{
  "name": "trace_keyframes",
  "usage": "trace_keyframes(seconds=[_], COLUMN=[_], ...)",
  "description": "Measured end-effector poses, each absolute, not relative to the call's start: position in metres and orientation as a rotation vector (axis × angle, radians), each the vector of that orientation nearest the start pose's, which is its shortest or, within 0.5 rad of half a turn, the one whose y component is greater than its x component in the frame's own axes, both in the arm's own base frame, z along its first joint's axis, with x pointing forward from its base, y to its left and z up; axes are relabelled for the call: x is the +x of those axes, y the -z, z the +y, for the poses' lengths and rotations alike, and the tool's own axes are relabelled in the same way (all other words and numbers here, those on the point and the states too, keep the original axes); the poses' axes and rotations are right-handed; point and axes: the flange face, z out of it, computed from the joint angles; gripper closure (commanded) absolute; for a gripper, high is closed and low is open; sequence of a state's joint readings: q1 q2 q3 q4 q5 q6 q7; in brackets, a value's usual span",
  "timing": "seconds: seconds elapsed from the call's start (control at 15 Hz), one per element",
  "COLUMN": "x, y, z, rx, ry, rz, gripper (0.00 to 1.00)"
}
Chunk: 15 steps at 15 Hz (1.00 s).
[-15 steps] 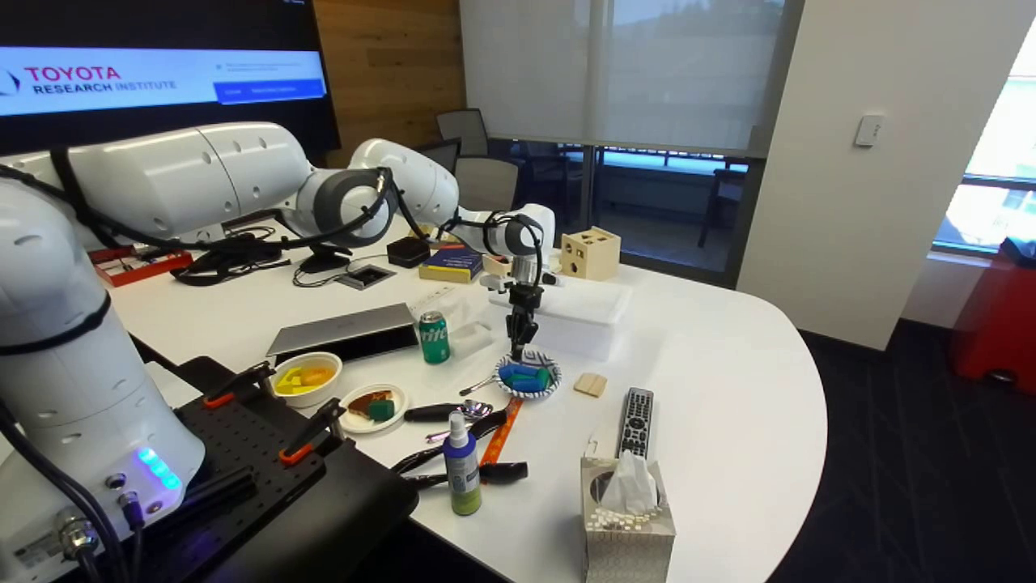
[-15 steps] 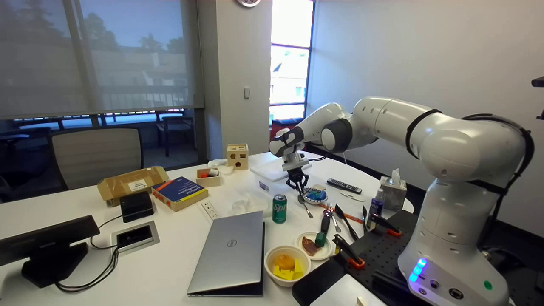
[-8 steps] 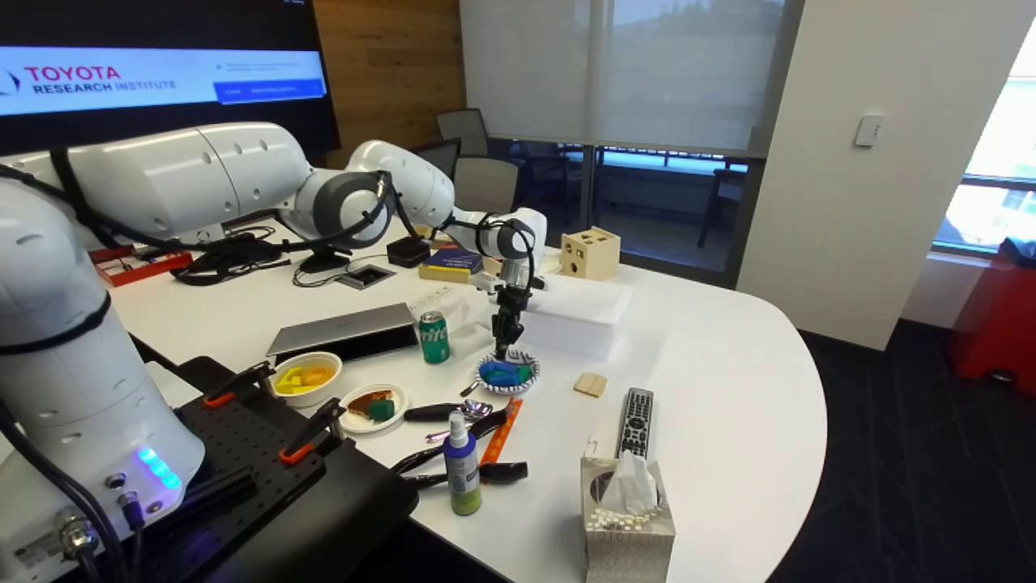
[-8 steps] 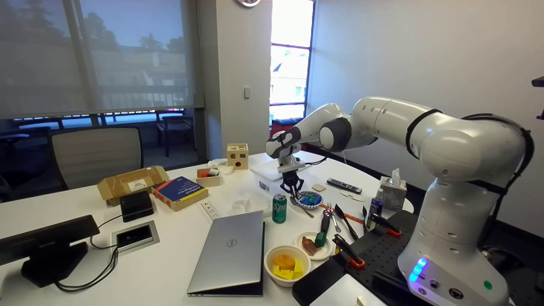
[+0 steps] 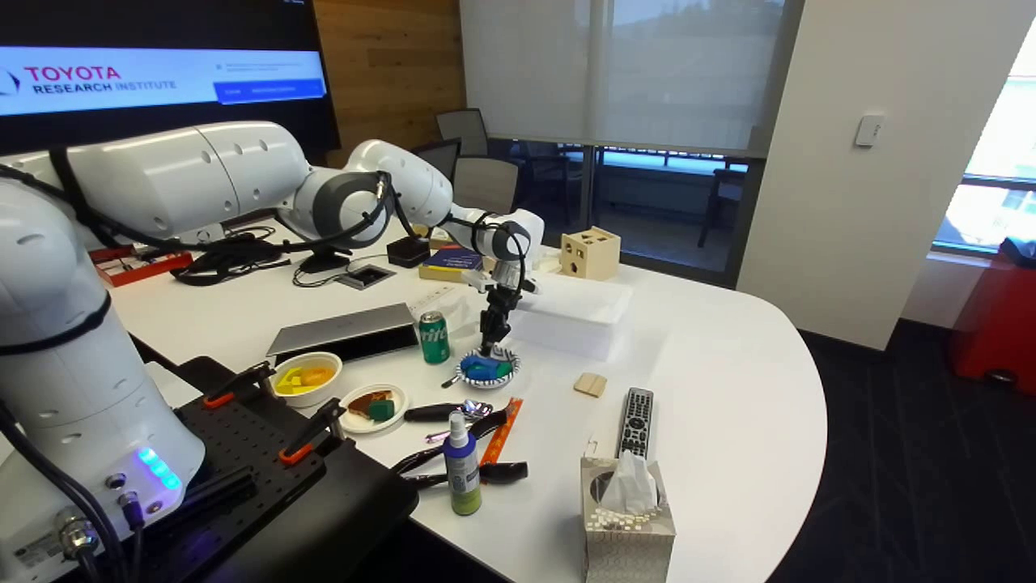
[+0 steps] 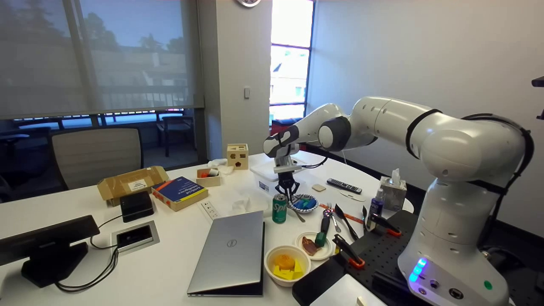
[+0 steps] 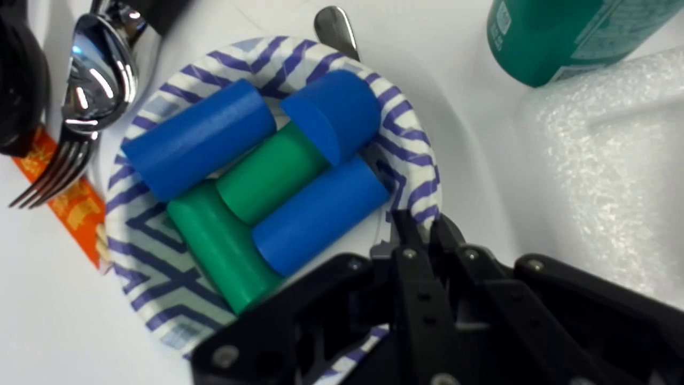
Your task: Move the blue and white plate closer to the can
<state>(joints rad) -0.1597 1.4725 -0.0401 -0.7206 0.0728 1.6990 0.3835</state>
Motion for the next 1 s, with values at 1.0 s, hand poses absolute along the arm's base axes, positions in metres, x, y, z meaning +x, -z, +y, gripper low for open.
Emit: trace_keyframes(seconds=[1.0], x=[0.681], y=[0.021], z=[-0.15], rx=[-2.677], ry=[-0.852], rz=[1.238], gripper=[0.98])
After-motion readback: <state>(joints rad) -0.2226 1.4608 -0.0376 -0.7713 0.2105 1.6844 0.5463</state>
